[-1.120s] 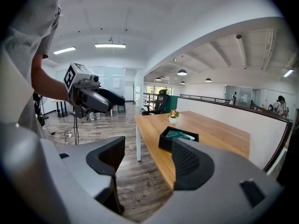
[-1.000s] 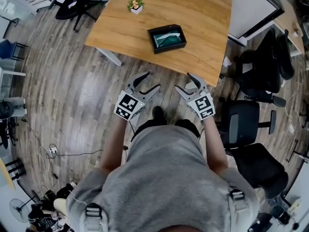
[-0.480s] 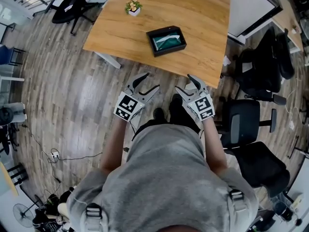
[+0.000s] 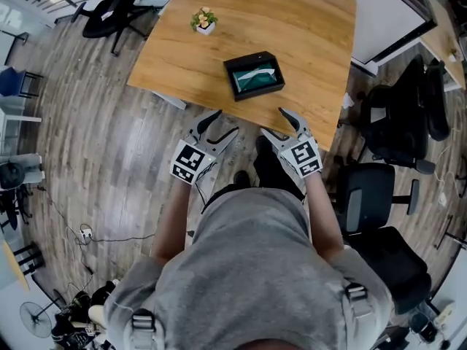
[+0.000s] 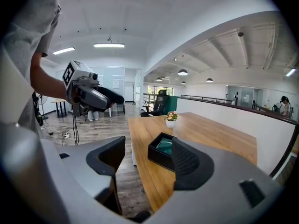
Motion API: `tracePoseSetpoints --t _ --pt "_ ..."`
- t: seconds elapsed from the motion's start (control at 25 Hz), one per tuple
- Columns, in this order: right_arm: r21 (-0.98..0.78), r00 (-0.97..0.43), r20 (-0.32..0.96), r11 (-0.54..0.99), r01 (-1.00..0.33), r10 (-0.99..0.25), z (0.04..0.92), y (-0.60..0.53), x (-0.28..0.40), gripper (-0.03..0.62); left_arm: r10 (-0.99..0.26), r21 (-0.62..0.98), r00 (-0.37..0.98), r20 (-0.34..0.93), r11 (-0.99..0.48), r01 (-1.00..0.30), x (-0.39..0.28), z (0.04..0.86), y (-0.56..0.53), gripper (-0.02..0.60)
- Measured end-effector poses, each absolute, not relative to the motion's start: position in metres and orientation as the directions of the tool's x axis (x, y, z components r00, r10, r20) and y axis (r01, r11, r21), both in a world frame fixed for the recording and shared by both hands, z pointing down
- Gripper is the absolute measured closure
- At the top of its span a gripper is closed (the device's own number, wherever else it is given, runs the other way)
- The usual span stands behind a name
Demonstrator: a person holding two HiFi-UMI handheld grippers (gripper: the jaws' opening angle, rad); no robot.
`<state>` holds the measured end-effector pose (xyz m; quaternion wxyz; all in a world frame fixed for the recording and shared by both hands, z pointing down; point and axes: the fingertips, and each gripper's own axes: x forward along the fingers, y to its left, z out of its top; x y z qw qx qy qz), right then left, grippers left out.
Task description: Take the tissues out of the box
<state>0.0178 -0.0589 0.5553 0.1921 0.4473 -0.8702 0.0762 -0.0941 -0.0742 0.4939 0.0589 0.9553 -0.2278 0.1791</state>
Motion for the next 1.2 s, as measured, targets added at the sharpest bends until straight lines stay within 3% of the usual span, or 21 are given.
tracePoseSetpoints --t 1.2 --pt "0.005 -0.635 0.479 0.725 -0.689 -0.607 0.592 -0.188 0.061 0.276 -0.545 0.074 0.731 0.41 -0.779 -0.622 -0.066 0.525 -0.192 0.308"
